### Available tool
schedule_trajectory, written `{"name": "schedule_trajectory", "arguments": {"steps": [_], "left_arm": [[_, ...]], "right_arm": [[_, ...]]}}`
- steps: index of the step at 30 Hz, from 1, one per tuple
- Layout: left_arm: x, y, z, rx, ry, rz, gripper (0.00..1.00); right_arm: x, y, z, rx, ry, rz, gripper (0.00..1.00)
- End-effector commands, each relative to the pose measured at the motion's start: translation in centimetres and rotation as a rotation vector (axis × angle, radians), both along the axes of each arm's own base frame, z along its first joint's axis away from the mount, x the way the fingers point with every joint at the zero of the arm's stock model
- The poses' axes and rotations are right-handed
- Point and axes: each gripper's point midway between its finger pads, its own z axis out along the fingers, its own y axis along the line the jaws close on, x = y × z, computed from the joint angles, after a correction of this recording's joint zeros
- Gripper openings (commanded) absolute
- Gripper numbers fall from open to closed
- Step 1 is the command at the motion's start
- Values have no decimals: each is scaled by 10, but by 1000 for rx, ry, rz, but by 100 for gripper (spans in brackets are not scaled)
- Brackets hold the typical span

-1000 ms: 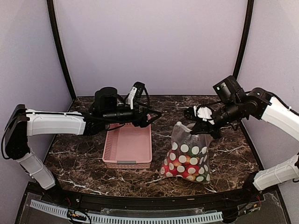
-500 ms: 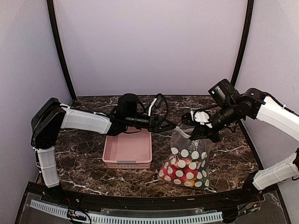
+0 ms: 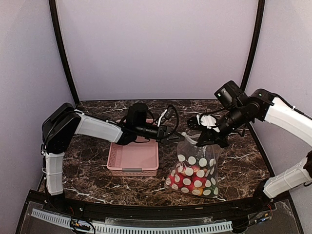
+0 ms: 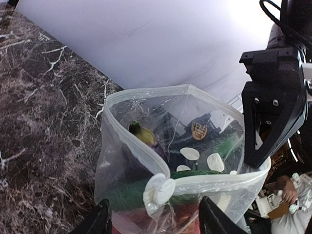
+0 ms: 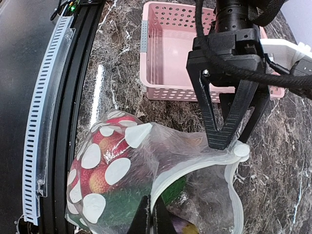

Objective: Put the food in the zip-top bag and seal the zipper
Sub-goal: Pass from the right arm to the left

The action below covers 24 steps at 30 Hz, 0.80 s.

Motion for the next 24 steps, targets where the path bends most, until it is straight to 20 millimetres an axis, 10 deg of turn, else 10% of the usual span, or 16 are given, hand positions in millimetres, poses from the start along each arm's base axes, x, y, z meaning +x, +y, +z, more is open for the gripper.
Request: {"name": "schedule_trajectory", "arguments": {"steps": [1, 13, 24], "left_arm": [[-9, -3, 13, -84, -30, -69, 55], [-15, -4, 17, -160, -7, -123, 14], [-9, 2, 44, -202, -39, -108, 3]], "right_arm": [[-3, 7, 8, 17, 12, 19, 2], [-1, 8, 4, 2, 22, 11, 2], [23, -17, -4, -58, -89, -78, 1]]}}
